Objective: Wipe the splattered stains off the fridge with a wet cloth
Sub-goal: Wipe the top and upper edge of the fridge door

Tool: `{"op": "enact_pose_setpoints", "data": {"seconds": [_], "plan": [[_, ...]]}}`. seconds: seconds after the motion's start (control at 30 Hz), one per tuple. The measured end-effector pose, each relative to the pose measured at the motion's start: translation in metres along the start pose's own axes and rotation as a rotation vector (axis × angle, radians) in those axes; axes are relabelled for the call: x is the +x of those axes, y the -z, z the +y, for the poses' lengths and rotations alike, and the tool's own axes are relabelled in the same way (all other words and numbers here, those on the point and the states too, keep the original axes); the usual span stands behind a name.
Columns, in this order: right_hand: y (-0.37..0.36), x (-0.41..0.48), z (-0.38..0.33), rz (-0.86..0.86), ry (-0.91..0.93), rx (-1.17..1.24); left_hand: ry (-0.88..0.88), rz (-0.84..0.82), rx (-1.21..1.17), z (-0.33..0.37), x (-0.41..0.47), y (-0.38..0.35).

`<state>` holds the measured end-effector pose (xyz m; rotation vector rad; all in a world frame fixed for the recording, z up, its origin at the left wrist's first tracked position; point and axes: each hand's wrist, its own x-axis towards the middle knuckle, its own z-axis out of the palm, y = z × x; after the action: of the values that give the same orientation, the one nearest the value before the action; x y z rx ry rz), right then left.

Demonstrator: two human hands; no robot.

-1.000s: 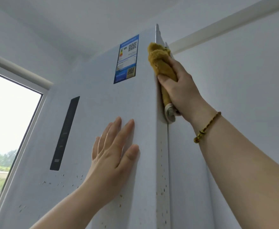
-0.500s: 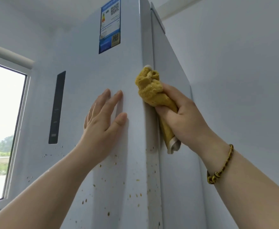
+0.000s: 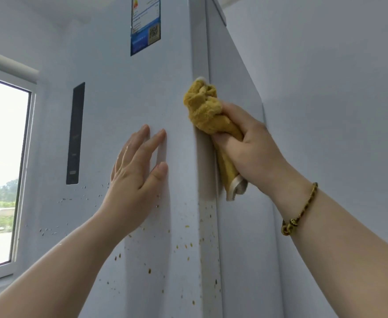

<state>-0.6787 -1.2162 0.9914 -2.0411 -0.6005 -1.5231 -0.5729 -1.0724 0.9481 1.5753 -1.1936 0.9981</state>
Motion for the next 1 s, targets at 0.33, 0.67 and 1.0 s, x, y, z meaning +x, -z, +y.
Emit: {"op": "enact_pose_setpoints", "data": {"seconds": [0.33,0.67,1.0], "plan": [[-0.014,-0.099,0.017,-0.081,0.029,0.013,0.014,0.07,-0.045,0.005,-0.004,-0.009],[-0.045,-0.144,0.019,0.025,0.011,-0.035,0.032,0.086,-0.045,0.004,-0.005,-0.01],[-0.037,-0.141,-0.002,-0.023,-0.22,0.074,0.075,0.075,-0.154,0.01,-0.008,0.002]]}}
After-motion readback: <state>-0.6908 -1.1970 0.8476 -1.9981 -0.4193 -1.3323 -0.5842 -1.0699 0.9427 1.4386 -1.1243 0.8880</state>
